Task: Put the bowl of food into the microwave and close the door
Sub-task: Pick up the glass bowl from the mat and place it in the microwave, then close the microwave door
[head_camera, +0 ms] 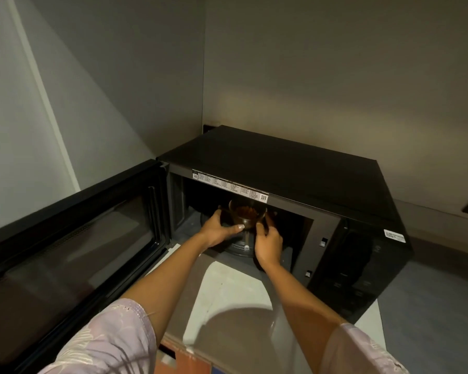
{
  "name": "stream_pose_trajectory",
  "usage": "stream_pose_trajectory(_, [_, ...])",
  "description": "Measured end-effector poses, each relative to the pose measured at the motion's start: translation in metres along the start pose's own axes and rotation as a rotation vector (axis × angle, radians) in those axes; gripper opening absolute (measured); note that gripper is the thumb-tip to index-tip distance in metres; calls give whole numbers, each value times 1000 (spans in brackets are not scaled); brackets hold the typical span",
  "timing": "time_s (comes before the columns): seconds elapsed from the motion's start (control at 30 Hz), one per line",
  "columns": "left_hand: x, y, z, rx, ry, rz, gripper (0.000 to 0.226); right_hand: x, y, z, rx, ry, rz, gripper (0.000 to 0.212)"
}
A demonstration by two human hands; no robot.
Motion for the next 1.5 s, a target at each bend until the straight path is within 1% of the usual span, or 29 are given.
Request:
stream_pose_trajectory(0.07, [-3, -18, 0, 3, 5, 12, 95, 4, -17, -5, -46, -29, -23, 43])
stream_pose_trajectory(0.2, [-12, -54, 0, 18, 73, 23, 104, 21, -58, -18, -141, -63, -143, 41])
stream_pose_trajectory(0.3, [-29, -83, 5, 63, 134, 53, 99, 38, -83, -36, -231, -90, -207, 40])
stream_pose_trajectory(0.4, [-56, -112, 12, 124, 243, 123, 90, 56, -102, -60, -265, -101, -246, 42])
stream_pose_trajectory(0.53, [-98, -153, 21, 181, 419, 277, 77, 84, -125, -96, -329, -60, -327, 42])
stream_pose_trajectory(0.63, [-134, -186, 33, 223, 560, 459, 68, 106, -141, -130, -393, -7, -372, 42])
stream_pose_trajectory(0.77, [-180, -229, 48, 190, 768, 718, 60, 140, -165, -175, -469, 7, -449, 42])
stream_pose_trajectory(0.83, [-197, -243, 50, 145, 863, 760, 57, 159, -177, -193, -497, -20, -516, 44])
stream_pose_trajectory(0.97, [-234, -258, 26, -78, 956, 678, 62, 191, -198, -214, -557, -138, -636, 50])
stream_pose_trajectory(1.03, [-250, -266, 6, -195, 955, 603, 66, 202, -207, -216, -556, -170, -670, 52])
stream_pose_trajectory(1.1, [-258, -271, -11, -271, 917, 510, 67, 209, -213, -213, -548, -181, -686, 53])
stream_pose_trajectory(1.17, [-260, -275, -22, -266, 805, 435, 56, 213, -219, -210, -534, -175, -701, 53])
stream_pose_trajectory(1.23, [-261, -279, -24, -211, 724, 398, 44, 215, -226, -206, -522, -179, -714, 53])
stream_pose_trajectory(1.3, [-261, -283, -20, -159, 711, 376, 43, 214, -230, -203, -510, -188, -715, 53])
stream_pose_trajectory(1.4, [-260, -287, -13, -120, 664, 313, 48, 206, -233, -199, -498, -202, -712, 53])
stream_pose_trajectory(1.5, [-253, -288, -4, -44, 612, 261, 46, 191, -230, -198, -481, -197, -694, 53])
Point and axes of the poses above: each hand's wrist, its own y-axis towards the middle knuckle, its own x-axis out of the palm, z = x × y, the point moved 8 cm from there along y, towards the middle knuckle, and after that the axes turned 13 degrees about y, right-handed, at the moved point
